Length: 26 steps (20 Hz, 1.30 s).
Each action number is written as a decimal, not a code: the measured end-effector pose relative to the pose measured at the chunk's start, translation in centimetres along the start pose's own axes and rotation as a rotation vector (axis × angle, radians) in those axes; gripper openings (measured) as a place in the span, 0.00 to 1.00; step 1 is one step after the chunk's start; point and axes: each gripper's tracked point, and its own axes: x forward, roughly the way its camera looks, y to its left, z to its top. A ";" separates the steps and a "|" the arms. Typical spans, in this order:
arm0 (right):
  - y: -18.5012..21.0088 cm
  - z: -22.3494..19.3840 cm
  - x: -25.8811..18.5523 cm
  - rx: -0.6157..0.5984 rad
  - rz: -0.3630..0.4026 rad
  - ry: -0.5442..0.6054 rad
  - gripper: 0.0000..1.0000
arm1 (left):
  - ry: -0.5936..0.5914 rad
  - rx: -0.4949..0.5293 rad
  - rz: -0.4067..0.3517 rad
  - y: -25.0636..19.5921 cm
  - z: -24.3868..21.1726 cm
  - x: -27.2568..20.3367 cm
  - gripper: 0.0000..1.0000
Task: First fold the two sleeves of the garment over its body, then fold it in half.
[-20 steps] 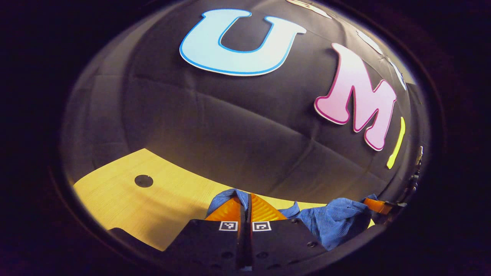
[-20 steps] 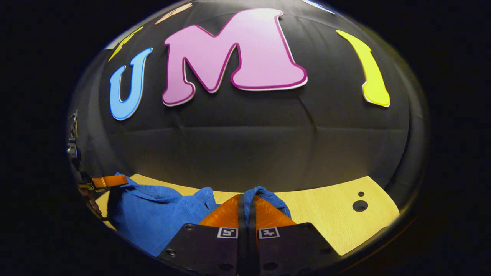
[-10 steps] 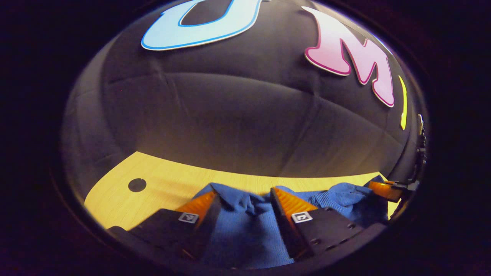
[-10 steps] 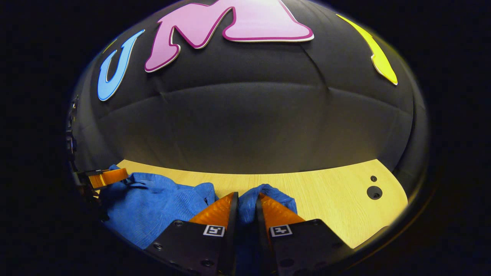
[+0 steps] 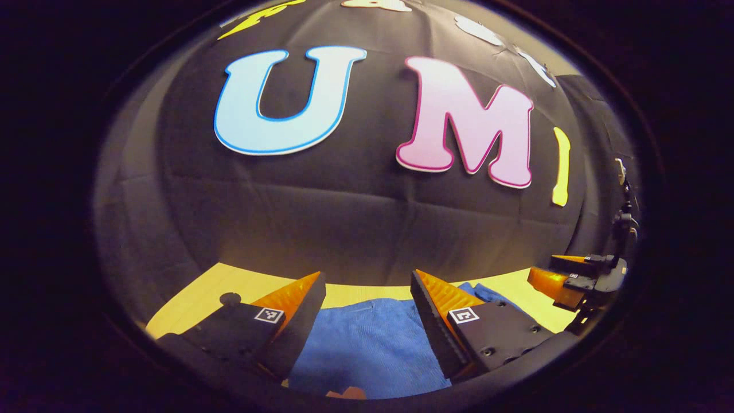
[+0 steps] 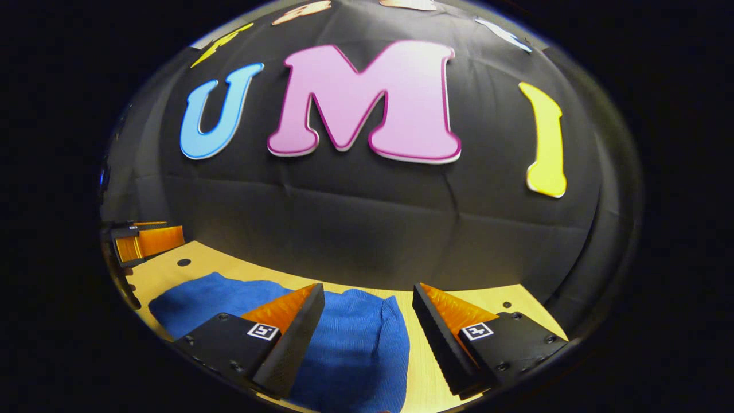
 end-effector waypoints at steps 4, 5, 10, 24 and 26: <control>0.7 4.5 -7.5 0.032 -0.031 -0.117 0.98 | -0.212 0.047 -0.023 -1.2 6.2 -9.2 0.84; 1.2 5.6 -9.4 0.048 -0.035 -0.129 0.98 | -0.240 0.047 -0.037 -1.7 7.6 -11.7 0.83; 2.8 10.9 -17.9 0.074 -0.051 -0.161 0.97 | -0.332 0.039 -0.082 -3.1 12.9 -22.2 0.83; 7.2 18.4 -40.2 -0.094 -0.039 -0.314 0.94 | -0.257 -0.031 -0.105 -5.7 11.2 -44.5 0.82; 7.6 18.4 -42.7 -0.059 -0.026 -0.332 0.96 | -0.243 0.017 -0.074 -5.3 10.5 -46.5 0.82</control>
